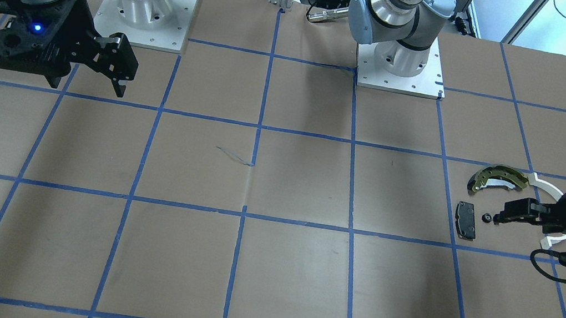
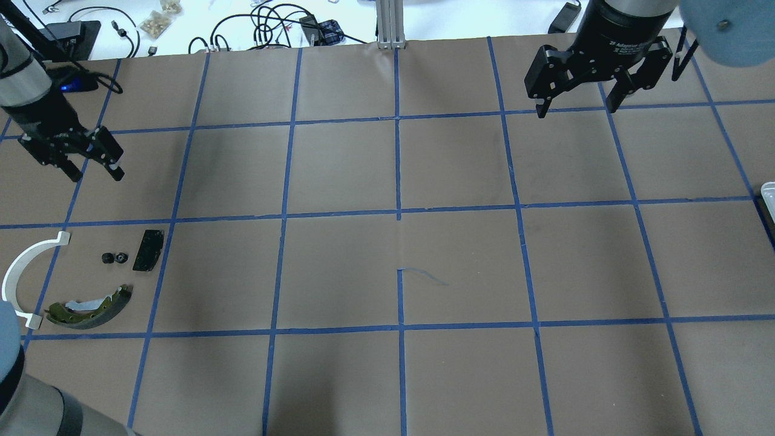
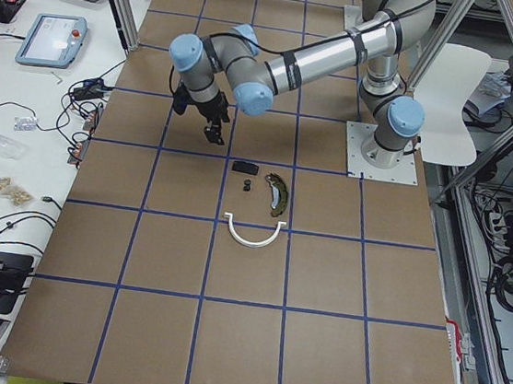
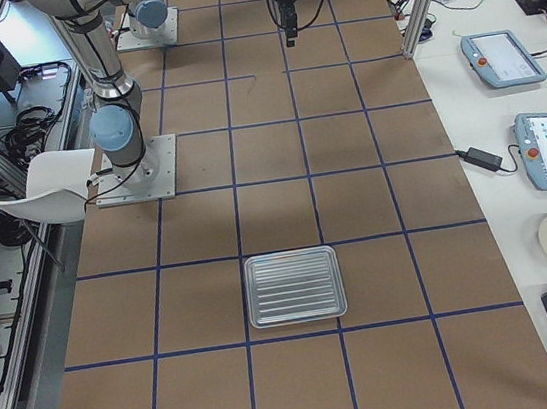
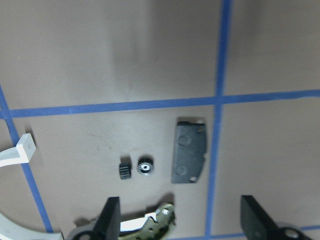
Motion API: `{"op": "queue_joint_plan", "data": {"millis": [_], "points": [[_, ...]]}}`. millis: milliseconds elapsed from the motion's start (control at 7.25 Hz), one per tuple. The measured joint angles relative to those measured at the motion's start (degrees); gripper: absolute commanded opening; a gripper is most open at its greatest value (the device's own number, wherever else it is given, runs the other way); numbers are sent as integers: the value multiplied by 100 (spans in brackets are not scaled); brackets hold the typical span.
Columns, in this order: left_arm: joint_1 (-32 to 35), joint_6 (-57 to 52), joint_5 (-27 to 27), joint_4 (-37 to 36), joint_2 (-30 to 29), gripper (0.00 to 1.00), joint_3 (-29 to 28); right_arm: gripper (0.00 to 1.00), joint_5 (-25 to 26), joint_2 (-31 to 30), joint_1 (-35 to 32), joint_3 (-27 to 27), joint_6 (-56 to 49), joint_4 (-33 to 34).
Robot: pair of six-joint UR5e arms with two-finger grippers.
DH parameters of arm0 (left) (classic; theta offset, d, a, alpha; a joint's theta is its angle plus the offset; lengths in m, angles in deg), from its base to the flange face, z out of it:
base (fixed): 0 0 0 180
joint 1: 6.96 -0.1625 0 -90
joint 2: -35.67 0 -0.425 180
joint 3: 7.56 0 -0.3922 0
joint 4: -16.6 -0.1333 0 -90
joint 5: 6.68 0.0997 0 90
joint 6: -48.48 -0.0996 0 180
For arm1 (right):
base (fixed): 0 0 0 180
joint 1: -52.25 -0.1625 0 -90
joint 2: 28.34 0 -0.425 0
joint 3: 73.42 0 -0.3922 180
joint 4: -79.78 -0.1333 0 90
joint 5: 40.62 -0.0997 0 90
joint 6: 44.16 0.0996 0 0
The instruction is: Place bearing gear from tray to pile
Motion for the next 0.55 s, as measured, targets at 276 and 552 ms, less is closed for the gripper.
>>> {"op": "queue_joint_plan", "data": {"millis": [276,552], "points": [[960,796,-38,164,426,100,-300,100,4,0,2,0,0,0],[1858,1584,-60,268,828,100,-153,100,5,0,6,0,0,0]]}}
